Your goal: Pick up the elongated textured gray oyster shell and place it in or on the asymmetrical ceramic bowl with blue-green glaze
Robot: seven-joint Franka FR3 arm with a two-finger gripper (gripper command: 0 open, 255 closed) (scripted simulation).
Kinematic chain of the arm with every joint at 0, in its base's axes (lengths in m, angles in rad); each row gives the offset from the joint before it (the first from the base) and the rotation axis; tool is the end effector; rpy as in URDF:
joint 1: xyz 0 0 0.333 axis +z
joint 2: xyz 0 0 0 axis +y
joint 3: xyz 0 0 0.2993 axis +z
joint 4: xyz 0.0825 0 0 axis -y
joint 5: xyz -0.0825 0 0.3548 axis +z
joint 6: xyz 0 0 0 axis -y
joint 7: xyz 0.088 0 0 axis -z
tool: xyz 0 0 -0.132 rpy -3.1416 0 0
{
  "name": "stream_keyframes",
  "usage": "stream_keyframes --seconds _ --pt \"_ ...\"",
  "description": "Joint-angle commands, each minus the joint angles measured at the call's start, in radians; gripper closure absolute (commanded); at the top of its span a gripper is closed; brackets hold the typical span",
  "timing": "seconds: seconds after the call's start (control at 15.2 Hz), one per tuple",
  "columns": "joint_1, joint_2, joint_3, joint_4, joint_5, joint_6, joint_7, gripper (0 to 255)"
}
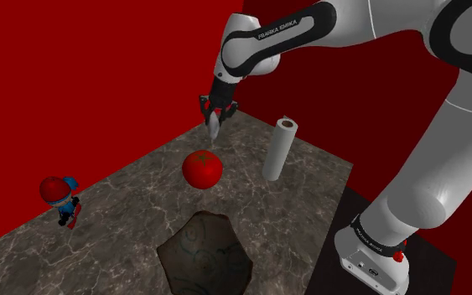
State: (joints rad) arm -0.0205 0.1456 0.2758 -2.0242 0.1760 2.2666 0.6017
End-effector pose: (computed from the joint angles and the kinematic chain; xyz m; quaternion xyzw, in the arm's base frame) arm 0.5456 0.1475 0.3663 -0.9688 0.2255 -0.0081 0.1025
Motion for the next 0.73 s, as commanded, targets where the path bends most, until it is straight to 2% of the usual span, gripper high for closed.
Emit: stream_keyframes --seconds 0.0,0.66 --pt "-0.001 -0.015 0.0 0.008 0.002 -0.023 0.002 255" --pt "-0.005 -0.064 -0.001 0.086 0.003 -0.148 0.017 255"
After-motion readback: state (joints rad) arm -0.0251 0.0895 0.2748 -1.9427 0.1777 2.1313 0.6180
